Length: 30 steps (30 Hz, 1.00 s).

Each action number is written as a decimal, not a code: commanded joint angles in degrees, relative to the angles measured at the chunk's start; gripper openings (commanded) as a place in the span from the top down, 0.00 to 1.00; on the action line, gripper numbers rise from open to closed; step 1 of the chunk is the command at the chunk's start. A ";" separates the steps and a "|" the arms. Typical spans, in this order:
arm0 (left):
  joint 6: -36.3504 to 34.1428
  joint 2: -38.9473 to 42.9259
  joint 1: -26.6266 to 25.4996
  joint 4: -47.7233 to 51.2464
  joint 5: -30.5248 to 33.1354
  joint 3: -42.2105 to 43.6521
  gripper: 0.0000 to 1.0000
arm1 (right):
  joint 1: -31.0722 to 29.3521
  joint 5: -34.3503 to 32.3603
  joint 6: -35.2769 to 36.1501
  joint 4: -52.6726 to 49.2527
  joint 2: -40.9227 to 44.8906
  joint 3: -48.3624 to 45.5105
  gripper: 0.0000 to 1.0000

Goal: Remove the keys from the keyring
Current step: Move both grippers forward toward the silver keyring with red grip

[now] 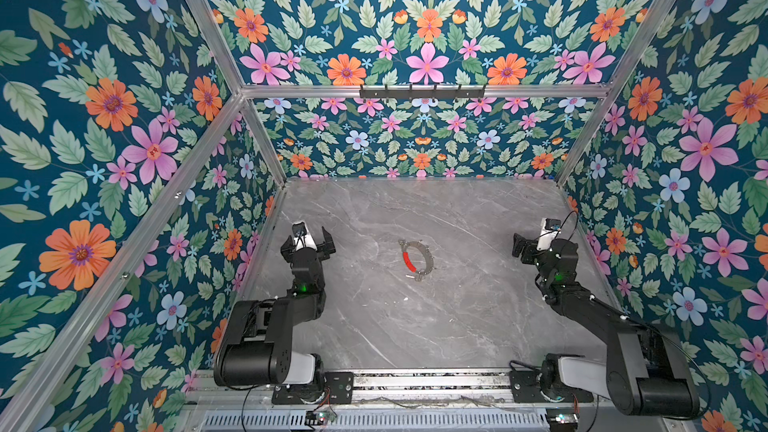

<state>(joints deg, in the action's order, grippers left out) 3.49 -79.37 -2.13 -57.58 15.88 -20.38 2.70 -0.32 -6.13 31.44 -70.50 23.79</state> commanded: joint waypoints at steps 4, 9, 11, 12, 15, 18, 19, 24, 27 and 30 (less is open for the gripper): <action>14.33 5.61 0.20 8.75 9.55 -2.02 0.00 | -0.41 -10.01 -11.12 -14.62 4.15 4.52 0.01; 51.73 12.06 0.71 36.79 22.35 -6.88 0.00 | -0.41 -3.73 -21.04 -17.71 6.74 6.70 0.01; 47.56 12.49 1.92 34.06 15.64 -6.95 0.00 | -0.41 -4.56 -28.87 -17.31 9.27 4.79 0.01; 46.51 12.41 2.00 34.16 13.44 -7.40 0.00 | -0.41 -7.43 -35.40 -18.76 10.80 3.60 0.01; 45.31 11.43 2.13 36.58 8.15 -9.71 0.00 | 0.27 -13.29 -51.63 -23.62 14.04 1.27 0.01; 46.00 10.32 2.13 37.21 3.24 -10.96 0.00 | 0.55 -4.19 -43.48 -15.41 12.82 0.05 0.01; 45.97 10.29 2.13 35.16 0.84 -10.27 0.00 | 0.55 -2.34 -42.74 -15.44 12.06 0.70 0.01; 49.75 12.01 2.11 19.62 -8.37 -2.79 0.00 | 0.55 3.49 -40.91 -16.11 9.65 2.43 0.01; 49.08 12.61 1.87 17.75 -12.74 -2.02 0.00 | 0.39 6.80 -39.13 -20.67 8.14 5.13 0.01; 47.61 12.74 0.70 21.67 -16.07 -3.76 0.00 | -1.70 9.01 -35.96 -24.45 5.84 8.20 0.01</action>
<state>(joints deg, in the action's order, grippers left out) 52.21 -66.89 -0.67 -34.00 5.80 -23.27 2.44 4.49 -45.74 10.90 -63.42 30.09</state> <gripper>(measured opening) 0.998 0.993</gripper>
